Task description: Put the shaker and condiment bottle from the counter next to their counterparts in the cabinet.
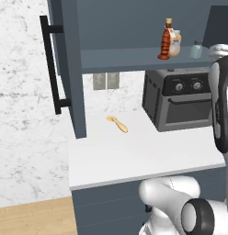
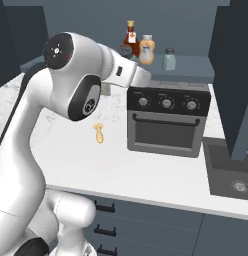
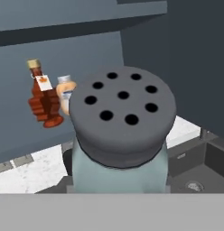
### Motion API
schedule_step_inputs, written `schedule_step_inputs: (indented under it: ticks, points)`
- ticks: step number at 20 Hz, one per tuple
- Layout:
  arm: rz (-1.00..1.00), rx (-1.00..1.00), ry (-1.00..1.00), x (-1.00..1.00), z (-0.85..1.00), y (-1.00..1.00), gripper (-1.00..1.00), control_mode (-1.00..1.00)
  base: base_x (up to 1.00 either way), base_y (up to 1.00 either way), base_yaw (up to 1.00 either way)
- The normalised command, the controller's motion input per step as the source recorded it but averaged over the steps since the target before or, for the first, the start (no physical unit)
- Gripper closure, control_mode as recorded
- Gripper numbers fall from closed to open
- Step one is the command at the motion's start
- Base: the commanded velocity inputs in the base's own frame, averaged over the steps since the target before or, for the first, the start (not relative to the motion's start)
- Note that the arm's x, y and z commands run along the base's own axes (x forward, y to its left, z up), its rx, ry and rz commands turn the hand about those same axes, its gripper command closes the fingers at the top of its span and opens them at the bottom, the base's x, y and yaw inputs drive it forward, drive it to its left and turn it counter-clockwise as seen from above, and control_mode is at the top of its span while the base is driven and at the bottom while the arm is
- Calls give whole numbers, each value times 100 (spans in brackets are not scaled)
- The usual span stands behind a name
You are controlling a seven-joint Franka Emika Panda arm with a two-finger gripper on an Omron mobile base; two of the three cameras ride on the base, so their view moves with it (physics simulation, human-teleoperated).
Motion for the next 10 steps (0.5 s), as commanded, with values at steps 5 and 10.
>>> schedule_step_inputs:
  ticks: [5,10]
  points:
    - [2,-7,22,44,-12,13,100,-100,0,0,0]
    - [0,0,24,41,0,0,100,-100,0,0,0]
